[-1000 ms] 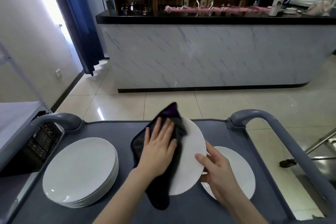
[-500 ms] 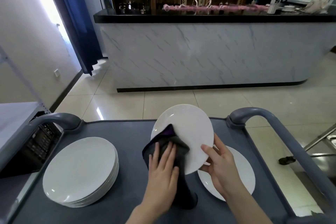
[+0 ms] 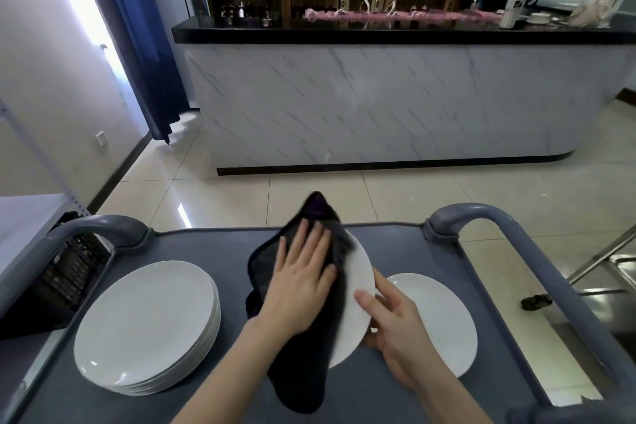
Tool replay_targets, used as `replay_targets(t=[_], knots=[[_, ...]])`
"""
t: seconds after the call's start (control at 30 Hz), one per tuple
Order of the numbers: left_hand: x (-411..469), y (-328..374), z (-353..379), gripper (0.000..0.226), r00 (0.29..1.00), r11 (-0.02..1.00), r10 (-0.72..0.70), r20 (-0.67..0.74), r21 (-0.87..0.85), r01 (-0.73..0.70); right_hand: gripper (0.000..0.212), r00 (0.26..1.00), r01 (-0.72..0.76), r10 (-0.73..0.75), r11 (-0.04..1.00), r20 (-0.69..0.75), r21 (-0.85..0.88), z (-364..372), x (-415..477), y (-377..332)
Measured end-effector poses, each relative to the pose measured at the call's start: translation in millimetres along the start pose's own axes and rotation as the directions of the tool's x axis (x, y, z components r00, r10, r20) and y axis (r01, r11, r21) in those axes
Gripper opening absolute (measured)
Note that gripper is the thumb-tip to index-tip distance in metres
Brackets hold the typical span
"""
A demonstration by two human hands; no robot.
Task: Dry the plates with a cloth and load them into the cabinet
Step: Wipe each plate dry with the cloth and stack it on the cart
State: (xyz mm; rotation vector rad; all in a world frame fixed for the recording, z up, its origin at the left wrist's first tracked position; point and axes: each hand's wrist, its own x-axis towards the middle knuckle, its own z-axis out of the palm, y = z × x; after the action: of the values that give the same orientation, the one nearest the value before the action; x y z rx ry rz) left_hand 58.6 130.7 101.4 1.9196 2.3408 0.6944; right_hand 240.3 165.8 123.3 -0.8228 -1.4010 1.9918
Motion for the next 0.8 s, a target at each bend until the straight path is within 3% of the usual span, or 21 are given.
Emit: replay_targets(t=[0.07, 0.17, 0.27, 0.33, 0.6, 0.8], knots=[[7, -14, -2, 0.06, 0.988, 0.988, -0.147, -0.049, -0.052, 0.144, 0.04, 1.0, 0.0, 0.001, 1.0, 0.023, -0.021, -2, -5, 3], [4, -37, -3, 0.055, 0.971, 0.951, -0.235, -0.04, -0.215, 0.222, 0.043, 1.0, -0.004, 0.004, 0.999, -0.006, -0.035, -9, -7, 1], [-10, -54, -2, 0.028, 0.919, 0.788, -0.388, 0.064, -0.495, 0.367, 0.048, 0.997, -0.006, 0.002, 0.999, -0.082, -0.052, -22, -6, -6], [-20, -58, 2, 0.011, 0.898, 0.721, -0.434, 0.074, -0.569, 0.395, 0.047, 0.992, 0.01, -0.026, 0.992, -0.122, -0.128, -30, -4, -12], [-26, -42, -13, 0.029, 0.939, 0.714, -0.34, -0.05, -0.664, 0.223, 0.039, 0.988, 0.154, -0.136, 0.846, 0.073, -0.511, -38, 5, -38], [-11, -25, -43, 0.032, 0.996, 0.782, -0.086, -0.028, -0.621, 0.05, 0.028, 0.973, 0.223, -0.167, 0.501, 0.159, -0.836, -18, 17, -48]])
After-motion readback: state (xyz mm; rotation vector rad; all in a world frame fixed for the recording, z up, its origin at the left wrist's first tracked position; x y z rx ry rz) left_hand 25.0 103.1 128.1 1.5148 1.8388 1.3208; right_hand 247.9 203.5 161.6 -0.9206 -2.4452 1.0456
